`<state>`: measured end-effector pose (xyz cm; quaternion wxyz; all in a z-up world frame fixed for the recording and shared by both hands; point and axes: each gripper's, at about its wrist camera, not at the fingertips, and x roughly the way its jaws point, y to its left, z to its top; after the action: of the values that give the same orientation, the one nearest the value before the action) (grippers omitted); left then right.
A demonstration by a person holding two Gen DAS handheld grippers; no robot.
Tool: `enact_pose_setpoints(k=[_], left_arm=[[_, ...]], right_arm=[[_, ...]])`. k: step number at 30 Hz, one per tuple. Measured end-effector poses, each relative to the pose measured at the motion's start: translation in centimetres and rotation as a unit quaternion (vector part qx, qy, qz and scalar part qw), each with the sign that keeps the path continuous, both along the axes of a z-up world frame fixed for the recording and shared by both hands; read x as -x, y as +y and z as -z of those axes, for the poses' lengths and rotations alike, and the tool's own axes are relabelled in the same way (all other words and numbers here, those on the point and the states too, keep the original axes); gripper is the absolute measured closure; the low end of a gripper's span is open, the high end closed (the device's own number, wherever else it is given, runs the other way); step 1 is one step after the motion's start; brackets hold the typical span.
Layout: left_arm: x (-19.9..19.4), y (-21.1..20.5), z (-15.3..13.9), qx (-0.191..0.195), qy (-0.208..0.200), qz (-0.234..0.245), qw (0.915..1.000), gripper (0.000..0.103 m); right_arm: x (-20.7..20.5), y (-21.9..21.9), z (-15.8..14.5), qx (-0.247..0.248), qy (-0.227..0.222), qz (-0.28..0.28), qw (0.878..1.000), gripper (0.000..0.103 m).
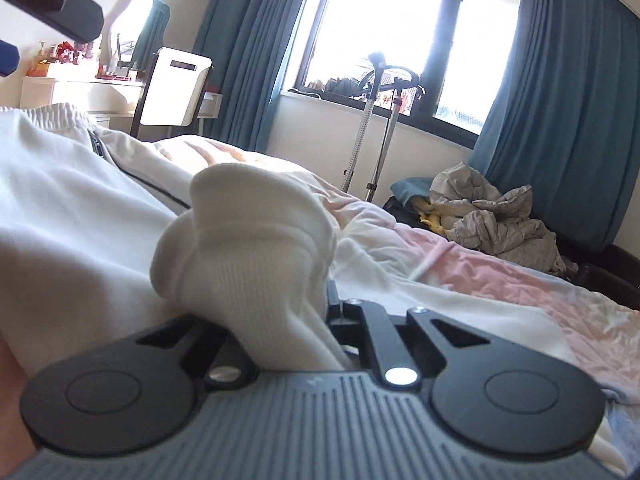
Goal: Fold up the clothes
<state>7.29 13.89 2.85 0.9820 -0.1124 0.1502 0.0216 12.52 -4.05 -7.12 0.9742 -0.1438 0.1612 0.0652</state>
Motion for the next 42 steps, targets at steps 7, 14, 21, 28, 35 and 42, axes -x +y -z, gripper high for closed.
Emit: enact_pose_setpoints(k=[7,14,21,28,35,42], left_arm=[[-1.0,0.2,0.8,0.024,0.027,0.018,0.9992,0.026],[-1.3,-1.9,1.9,0.004,0.060,0.067,0.9960,0.026],[-1.2,-4.5,2.4,-0.026,0.045,0.107,0.9929,0.026],[-2.3,-5.1,3.9,-0.061,0.054,0.097,0.9919,0.026],[-2.1,-4.8,4.1,-0.056,0.068,0.082,0.9927,0.026],[-2.3,-8.0,4.1,-0.073,0.053,0.131,0.9873,0.026]], right_arm=[[1.1,0.5,0.9,-0.019,0.043,-0.040,0.998,0.077],[5.8,-4.2,-1.3,-0.094,0.080,-0.161,0.979,0.043],[8.8,-13.0,-2.2,-0.177,0.068,-0.066,0.980,0.039],[7.6,-19.9,0.3,-0.234,0.076,0.111,0.963,0.039],[6.6,-22.1,2.5,-0.297,0.115,0.140,0.938,0.039],[6.7,-21.1,2.1,-0.277,0.119,0.130,0.944,0.038]])
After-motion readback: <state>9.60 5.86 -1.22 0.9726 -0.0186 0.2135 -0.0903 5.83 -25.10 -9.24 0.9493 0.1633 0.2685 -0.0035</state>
